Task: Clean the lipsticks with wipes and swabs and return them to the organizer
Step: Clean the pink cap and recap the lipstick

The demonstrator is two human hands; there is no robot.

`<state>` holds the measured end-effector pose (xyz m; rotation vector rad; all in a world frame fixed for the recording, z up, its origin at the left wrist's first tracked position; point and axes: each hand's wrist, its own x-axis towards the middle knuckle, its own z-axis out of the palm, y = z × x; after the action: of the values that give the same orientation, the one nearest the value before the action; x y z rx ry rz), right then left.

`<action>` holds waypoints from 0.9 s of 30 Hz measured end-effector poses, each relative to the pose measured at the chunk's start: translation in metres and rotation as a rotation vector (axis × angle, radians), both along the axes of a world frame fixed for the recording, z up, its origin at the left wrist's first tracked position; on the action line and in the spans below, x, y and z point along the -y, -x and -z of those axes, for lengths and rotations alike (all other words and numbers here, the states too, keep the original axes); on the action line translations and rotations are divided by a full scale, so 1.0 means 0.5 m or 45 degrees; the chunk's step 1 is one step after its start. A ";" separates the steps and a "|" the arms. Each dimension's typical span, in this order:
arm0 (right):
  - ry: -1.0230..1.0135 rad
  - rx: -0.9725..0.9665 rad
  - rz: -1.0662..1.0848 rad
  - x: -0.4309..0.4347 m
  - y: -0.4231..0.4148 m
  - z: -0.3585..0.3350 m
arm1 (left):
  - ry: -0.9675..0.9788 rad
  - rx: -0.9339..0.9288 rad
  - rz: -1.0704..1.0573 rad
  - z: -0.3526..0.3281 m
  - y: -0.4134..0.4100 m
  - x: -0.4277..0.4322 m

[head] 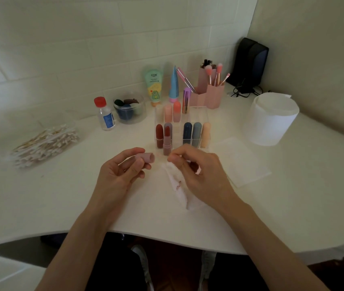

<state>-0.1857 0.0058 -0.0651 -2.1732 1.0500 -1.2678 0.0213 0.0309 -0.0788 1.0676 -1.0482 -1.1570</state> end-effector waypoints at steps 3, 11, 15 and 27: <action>0.044 0.060 0.240 0.017 0.029 -0.008 | 0.005 0.100 -0.031 -0.004 0.002 -0.002; -0.149 -0.231 0.825 0.087 0.154 0.024 | 0.011 0.177 -0.202 -0.010 0.021 0.003; -0.158 -0.309 1.079 0.086 0.171 0.031 | 0.054 0.412 -0.350 -0.007 0.020 0.004; -0.198 -0.331 1.094 0.083 0.158 0.037 | 0.176 1.409 -0.685 0.024 -0.035 0.015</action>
<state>-0.2648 -0.0356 -0.0838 -1.8316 2.2575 -1.1500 0.0387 0.0234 -0.0906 1.7862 -1.4844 0.0255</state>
